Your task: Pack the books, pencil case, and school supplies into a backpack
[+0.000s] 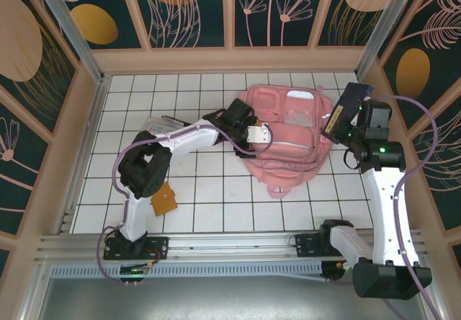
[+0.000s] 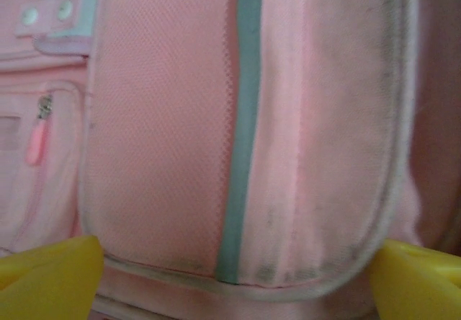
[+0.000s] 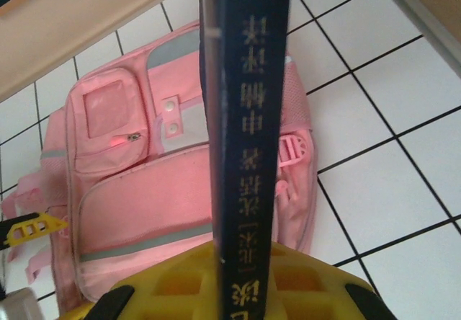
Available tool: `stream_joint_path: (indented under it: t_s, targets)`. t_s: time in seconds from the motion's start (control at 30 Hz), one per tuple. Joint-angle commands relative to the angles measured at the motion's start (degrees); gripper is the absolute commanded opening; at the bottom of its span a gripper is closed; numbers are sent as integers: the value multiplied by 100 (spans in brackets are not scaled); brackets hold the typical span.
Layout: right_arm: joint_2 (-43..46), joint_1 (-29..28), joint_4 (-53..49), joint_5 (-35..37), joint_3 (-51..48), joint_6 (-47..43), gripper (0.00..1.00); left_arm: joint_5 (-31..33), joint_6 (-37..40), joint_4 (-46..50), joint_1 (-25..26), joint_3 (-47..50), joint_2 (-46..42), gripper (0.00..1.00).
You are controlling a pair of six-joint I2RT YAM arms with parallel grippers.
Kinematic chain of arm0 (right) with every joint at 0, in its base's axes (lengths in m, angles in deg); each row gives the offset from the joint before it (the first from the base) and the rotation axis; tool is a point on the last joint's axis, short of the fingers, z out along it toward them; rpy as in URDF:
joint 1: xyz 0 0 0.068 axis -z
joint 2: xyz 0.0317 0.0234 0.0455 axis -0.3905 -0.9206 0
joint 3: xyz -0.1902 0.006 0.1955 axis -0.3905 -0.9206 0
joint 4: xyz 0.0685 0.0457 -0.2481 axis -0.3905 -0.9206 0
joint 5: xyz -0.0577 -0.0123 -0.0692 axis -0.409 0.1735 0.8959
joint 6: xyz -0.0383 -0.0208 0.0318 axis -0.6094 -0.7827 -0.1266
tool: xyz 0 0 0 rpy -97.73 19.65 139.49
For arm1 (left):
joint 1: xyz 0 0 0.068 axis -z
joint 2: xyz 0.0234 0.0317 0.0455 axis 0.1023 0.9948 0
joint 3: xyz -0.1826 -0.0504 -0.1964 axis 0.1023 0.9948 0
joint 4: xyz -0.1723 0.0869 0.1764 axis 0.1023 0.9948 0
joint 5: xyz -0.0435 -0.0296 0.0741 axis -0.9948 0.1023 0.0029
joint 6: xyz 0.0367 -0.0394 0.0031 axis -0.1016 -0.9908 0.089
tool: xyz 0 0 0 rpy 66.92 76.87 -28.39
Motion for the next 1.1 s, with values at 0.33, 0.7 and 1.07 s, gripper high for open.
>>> stream_joint_path:
  t_s: [0.33,0.7,1.07]
  targets:
    - [81,35,434,-976,-262,-25,0,101,1281,-427,265,-159,410,67]
    - [907,27,750,-3124,-288,-444,0,-35,-85,-415,154,-998,-78,0]
    - [1303,-619,694,-7018,-1300,-657,0,-854,-2015,-514,-519,-1899,-21,0]
